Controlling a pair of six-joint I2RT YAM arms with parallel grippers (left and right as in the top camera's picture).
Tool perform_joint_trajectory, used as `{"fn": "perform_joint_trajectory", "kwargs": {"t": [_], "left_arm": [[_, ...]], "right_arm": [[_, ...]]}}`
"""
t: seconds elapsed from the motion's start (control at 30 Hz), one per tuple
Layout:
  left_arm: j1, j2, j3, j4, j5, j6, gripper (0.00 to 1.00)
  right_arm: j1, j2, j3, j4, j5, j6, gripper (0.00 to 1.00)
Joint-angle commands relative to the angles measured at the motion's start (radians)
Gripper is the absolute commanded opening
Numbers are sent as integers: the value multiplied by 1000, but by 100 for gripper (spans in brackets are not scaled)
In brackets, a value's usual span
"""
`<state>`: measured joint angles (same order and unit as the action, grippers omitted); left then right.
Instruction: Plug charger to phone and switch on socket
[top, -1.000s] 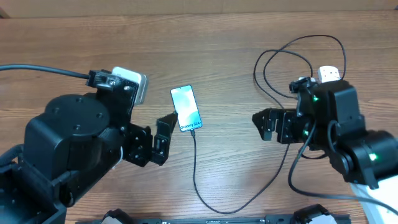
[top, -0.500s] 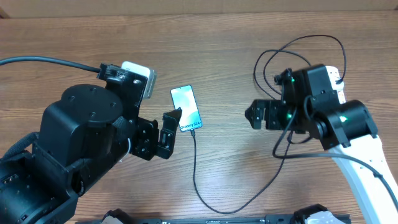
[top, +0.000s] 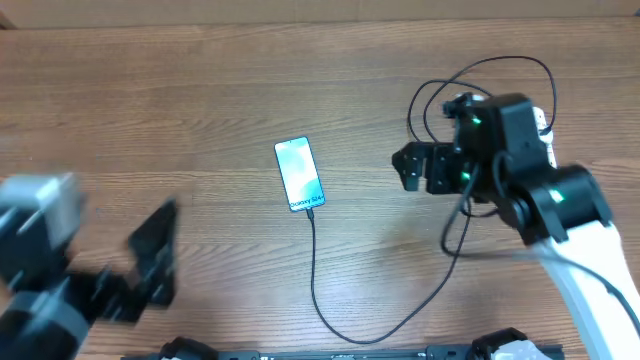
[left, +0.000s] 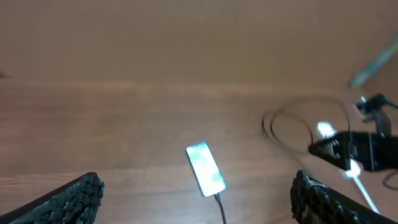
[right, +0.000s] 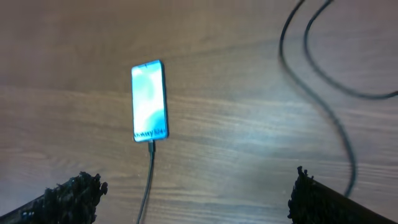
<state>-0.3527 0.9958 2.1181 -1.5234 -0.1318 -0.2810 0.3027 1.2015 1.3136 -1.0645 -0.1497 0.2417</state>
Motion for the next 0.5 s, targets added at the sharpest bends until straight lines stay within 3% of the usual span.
{"fn": "perform_joint_trajectory", "kwargs": {"t": [0.0,0.17,0.47], "left_arm": [[96,-86,-35,2,-6,16,100],[198,-218,-219,2,-6,16,100],[300,-555,-809,1,-6,16,100]], "right_arm": [[5,-143,18,5,61,-11,100],[5,-314,-42,8,76,-38,100],[5,-457,-99,1,97,-38,100]]}}
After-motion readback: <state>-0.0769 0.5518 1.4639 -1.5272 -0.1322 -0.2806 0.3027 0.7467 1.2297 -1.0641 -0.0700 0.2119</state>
